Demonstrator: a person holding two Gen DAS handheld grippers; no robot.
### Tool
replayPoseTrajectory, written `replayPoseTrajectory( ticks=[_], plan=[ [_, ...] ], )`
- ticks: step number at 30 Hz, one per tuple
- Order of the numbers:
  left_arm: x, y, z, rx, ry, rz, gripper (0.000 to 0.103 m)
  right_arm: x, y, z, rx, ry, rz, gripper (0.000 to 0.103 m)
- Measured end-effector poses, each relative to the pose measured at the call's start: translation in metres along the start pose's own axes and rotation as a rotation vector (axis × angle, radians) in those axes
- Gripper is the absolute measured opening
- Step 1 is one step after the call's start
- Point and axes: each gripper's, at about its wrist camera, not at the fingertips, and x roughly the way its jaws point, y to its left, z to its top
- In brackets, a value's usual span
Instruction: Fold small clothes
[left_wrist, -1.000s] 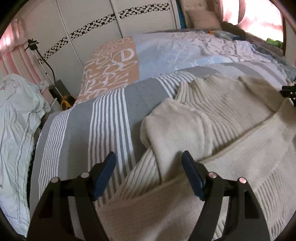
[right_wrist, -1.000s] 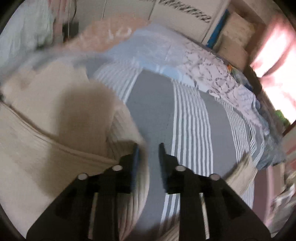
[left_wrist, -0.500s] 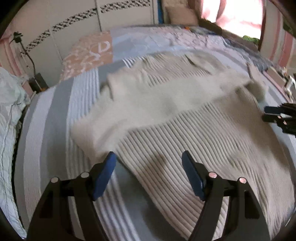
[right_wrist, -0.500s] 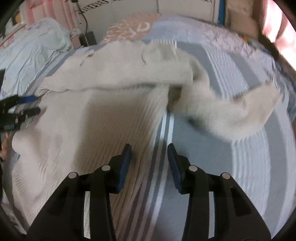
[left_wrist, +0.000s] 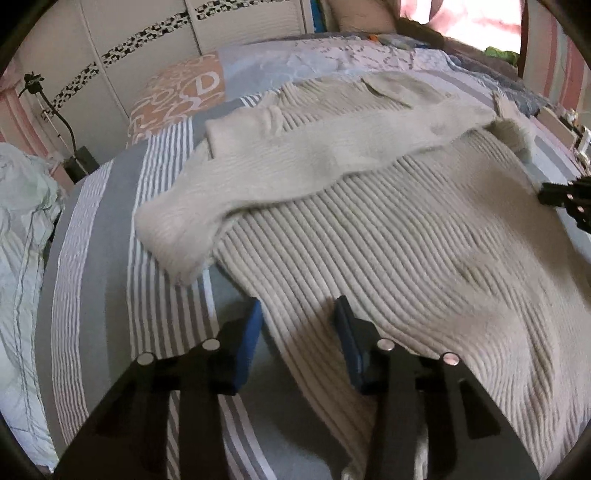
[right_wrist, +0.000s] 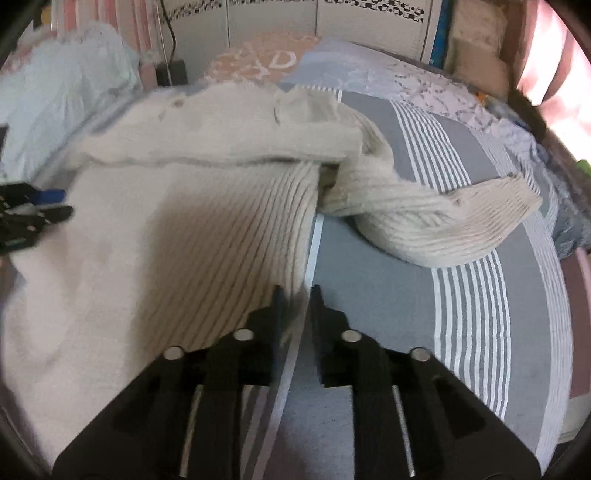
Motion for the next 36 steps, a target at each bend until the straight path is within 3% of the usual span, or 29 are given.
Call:
replayPoseTrajectory(
  ticks=[3,6,10,19,24,28,30,31,34,36],
  plan=[
    [-0.01,0.002,0.017,-0.015,-0.055,0.007,0.062,-0.015,-0.021,0.008,0.027,-0.048,-0.018,0.023],
    [-0.013,-0.003,0.042,-0.012,-0.098,0.016,0.073,-0.024,-0.042,0.012,0.004,-0.069,-0.071,0.023],
    [-0.01,-0.011,0.072,0.002,-0.14,0.065,0.085,-0.032,-0.088,0.023,0.047,-0.139,-0.138,0.036],
    [0.015,-0.007,0.127,-0.048,-0.155,0.066,0.087,0.011,-0.233,0.062,0.216,-0.117,-0.33,0.036],
    [0.029,-0.009,0.145,-0.014,-0.14,0.112,0.087,0.044,-0.285,0.069,0.314,-0.054,-0.343,0.036],
    [0.037,-0.006,0.146,-0.003,-0.126,0.127,0.087,0.063,-0.298,0.067,0.402,-0.038,-0.265,0.035],
    [0.04,-0.003,0.145,-0.006,-0.118,0.131,0.087,0.065,-0.294,0.066,0.386,-0.043,-0.259,0.021],
    [0.041,-0.002,0.144,-0.009,-0.116,0.128,0.087,0.064,-0.289,0.067,0.363,-0.05,-0.256,0.008],
    [0.041,-0.001,0.139,-0.007,-0.114,0.12,0.087,0.054,-0.273,0.07,0.315,-0.074,-0.282,0.007],
    [0.038,-0.001,0.137,0.001,-0.118,0.113,0.087,0.026,-0.249,0.071,0.268,-0.136,-0.267,0.006]
  ],
)
